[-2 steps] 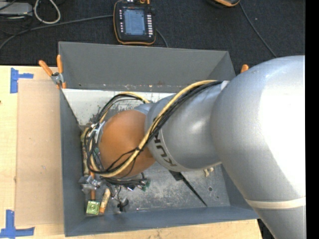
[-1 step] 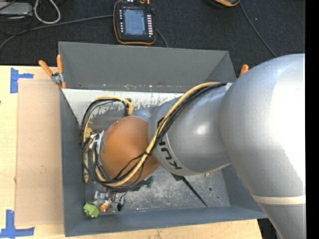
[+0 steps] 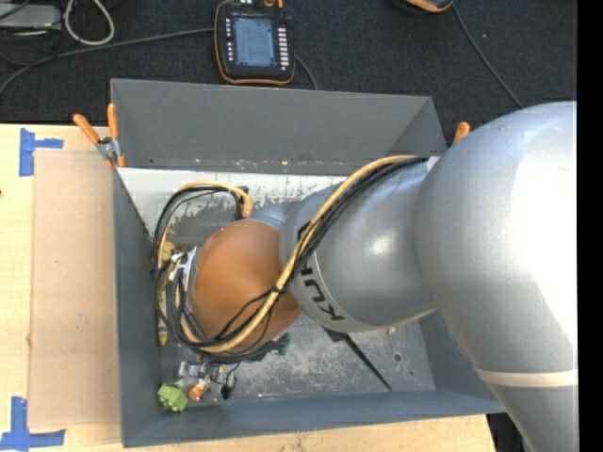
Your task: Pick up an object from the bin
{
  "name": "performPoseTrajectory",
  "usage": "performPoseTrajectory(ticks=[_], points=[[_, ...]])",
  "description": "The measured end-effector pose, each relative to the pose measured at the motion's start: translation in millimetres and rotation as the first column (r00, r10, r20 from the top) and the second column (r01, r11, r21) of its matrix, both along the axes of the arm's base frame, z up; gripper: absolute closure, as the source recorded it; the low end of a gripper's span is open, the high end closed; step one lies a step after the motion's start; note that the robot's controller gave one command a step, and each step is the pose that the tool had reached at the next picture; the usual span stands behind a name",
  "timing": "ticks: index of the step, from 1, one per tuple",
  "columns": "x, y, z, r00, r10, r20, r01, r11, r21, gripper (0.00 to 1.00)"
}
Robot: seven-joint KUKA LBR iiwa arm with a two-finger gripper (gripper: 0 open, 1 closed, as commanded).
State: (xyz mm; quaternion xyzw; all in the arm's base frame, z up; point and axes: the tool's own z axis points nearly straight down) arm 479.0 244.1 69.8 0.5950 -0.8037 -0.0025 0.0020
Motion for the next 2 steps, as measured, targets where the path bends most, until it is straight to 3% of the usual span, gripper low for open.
performPoseTrajectory(ticks=[1, 2], points=[[-3.1, -0.8, 13.5, 1.0, -0.001, -0.01, 0.001, 1.0, -0.004, 1.0], [-2.6, 0.0, 45.2, 1.0, -0.002, -0.007, 0.002, 1.0, -0.002, 1.0]])
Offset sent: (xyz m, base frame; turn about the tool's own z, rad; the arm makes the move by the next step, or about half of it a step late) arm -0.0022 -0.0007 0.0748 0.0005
